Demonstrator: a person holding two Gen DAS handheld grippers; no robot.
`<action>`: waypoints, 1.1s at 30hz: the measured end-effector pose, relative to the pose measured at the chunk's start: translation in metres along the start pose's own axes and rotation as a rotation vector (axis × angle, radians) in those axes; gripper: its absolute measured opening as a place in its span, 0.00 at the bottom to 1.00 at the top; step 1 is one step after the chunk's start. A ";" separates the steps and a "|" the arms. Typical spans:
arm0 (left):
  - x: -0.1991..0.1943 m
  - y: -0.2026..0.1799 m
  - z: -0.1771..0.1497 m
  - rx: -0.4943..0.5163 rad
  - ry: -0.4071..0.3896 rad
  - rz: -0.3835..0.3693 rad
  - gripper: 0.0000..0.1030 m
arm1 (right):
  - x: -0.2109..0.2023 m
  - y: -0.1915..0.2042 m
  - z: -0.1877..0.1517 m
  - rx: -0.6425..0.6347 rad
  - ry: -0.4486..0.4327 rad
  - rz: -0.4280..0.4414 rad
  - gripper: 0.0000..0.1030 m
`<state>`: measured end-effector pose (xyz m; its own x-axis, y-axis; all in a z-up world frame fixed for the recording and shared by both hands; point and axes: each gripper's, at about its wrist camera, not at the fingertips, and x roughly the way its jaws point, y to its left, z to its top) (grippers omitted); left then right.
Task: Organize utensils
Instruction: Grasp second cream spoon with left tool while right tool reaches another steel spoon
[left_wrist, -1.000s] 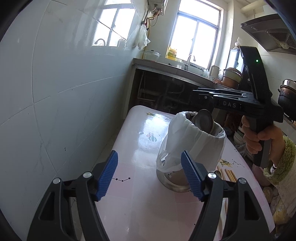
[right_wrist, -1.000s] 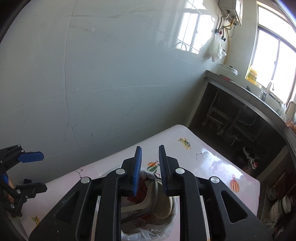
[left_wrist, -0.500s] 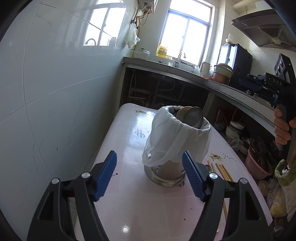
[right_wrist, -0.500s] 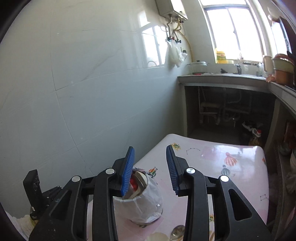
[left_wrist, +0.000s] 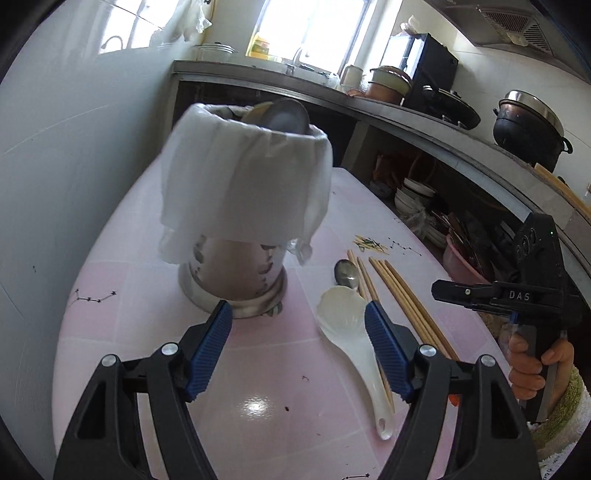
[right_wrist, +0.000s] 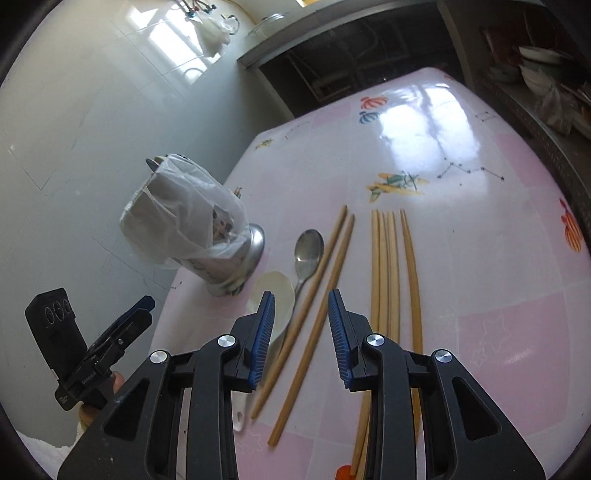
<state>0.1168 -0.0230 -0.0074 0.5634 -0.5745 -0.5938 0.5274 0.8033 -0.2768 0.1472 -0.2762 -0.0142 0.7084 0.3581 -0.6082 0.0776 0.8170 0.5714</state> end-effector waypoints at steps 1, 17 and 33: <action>0.008 -0.004 0.001 0.014 0.020 -0.018 0.70 | 0.001 -0.001 -0.001 -0.003 0.007 -0.003 0.30; 0.113 -0.044 0.010 0.169 0.234 0.014 0.58 | 0.008 -0.030 -0.009 -0.012 0.014 0.054 0.30; 0.118 -0.044 0.009 0.155 0.254 0.022 0.20 | 0.003 -0.051 -0.007 0.032 0.000 0.109 0.30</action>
<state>0.1653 -0.1273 -0.0586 0.4089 -0.4835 -0.7740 0.6184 0.7705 -0.1546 0.1405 -0.3133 -0.0488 0.7142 0.4440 -0.5411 0.0225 0.7581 0.6518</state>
